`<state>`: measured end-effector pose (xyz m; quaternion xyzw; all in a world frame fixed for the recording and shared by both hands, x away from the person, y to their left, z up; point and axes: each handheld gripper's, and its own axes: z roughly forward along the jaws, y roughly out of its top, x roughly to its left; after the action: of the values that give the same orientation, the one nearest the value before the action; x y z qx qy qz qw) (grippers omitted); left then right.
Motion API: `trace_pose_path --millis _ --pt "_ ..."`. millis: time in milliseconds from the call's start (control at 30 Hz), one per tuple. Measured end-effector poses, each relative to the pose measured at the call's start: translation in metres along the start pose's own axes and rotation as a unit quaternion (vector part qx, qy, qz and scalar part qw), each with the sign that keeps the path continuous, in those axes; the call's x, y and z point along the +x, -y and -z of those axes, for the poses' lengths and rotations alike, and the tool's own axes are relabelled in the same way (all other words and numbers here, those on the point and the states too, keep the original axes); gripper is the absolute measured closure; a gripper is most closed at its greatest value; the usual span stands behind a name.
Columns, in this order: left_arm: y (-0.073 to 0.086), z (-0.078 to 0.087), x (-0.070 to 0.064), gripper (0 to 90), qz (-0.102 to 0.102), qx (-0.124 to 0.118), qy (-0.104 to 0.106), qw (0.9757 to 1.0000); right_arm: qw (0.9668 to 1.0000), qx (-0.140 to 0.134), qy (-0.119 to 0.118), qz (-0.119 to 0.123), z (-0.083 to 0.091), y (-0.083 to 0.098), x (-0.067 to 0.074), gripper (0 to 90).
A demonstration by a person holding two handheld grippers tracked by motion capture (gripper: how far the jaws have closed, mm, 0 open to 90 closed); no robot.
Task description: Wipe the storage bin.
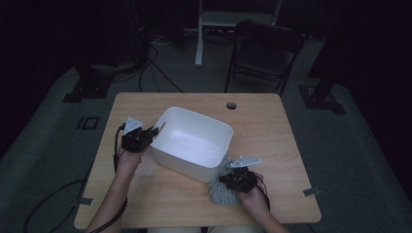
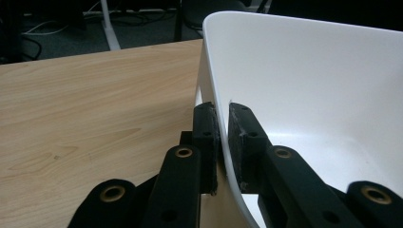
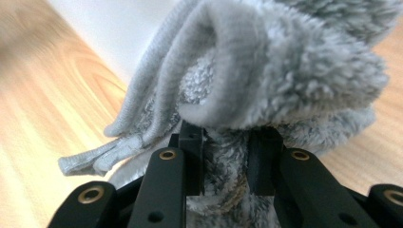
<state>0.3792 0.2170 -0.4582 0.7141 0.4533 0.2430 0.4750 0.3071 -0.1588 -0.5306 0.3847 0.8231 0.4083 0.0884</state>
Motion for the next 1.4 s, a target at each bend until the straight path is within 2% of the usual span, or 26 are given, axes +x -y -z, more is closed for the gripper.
trace_pose_path --millis 33,133,167,200,233,267,367,467,633,667,700,800,900,967,1033,1133,1400 --pt "0.0 0.0 0.0 81.6 0.002 0.002 -0.002 1.0 0.9999 0.003 -0.011 -0.011 0.001 -0.001 -0.003 72.4" --pt "-0.002 -0.001 -0.002 82.0 0.003 0.006 -0.013 0.9999 0.9999 -0.005 -0.011 -0.004 0.006 -0.004 -0.003 72.3" --pt "-0.001 -0.001 -0.002 82.0 0.005 0.006 -0.013 0.9999 0.9994 -0.031 -0.017 -0.006 0.019 -0.01 -0.002 72.3" --pt "-0.001 -0.001 -0.002 81.9 0.005 0.006 -0.013 0.9999 0.9994 -0.031 -0.017 -0.006 0.019 -0.01 -0.002 72.3" --pt "-0.001 -0.001 -0.002 81.9 0.004 0.006 -0.015 0.9999 0.9988 -0.046 -0.018 -0.002 0.027 -0.013 -0.001 72.2" --pt "-0.001 -0.001 -0.002 81.9 0.005 0.006 -0.014 0.9999 0.9963 -0.082 -0.025 0.006 0.044 -0.02 0.002 72.1" --pt "-0.001 -0.001 -0.002 81.8 0.0 0.005 -0.011 0.9999 0.9888 -0.139 -0.053 0.011 0.064 -0.029 0.002 71.8" --pt "-0.001 -0.001 -0.001 81.6 0.002 0.002 -0.003 1.0 0.9888 -0.141 -0.047 0.015 0.063 -0.037 0.001 71.9" --pt "-0.001 -0.001 -0.003 80.6 -0.008 0.001 -0.004 1.0 0.9897 -0.134 -0.048 0.013 0.06 -0.036 -0.004 72.2" --pt "0.0 -0.001 -0.002 80.6 -0.006 0.0 -0.002 1.0 0.9909 -0.128 -0.041 0.013 0.058 -0.035 -0.004 72.4" --pt "0.0 -0.001 -0.002 80.5 -0.005 0.001 -0.002 1.0 0.9943 -0.104 -0.021 0.012 0.049 -0.032 -0.005 72.5" --pt "0.0 -0.001 -0.001 80.3 -0.001 0.001 -0.003 1.0 0.9935 -0.107 -0.039 -0.006 0.047 -0.029 -0.011 72.4" --pt "-0.001 -0.002 -0.002 80.3 -0.003 0.001 -0.004 1.0 0.9918 -0.125 -0.027 0.002 0.057 -0.036 -0.01 72.3" --pt "-0.001 -0.002 -0.002 80.3 -0.001 0.0 -0.001 1.0 0.989 -0.147 -0.016 0.007 0.065 -0.041 -0.01 72.2" --pt "-0.001 -0.002 -0.004 80.3 -0.008 0.002 0.0 1.0 0.9869 -0.161 -0.014 0.001 0.069 -0.044 -0.012 72.2" --pt "-0.001 -0.002 -0.005 80.3 -0.012 0.003 -0.001 0.9999 0.9882 -0.152 -0.016 0.001 0.063 -0.045 -0.013 72.6" --pt "-0.001 -0.002 -0.006 80.3 -0.013 0.003 -0.005 0.9999 0.9869 -0.161 -0.013 -0.001 0.06 -0.041 -0.016 73.3"
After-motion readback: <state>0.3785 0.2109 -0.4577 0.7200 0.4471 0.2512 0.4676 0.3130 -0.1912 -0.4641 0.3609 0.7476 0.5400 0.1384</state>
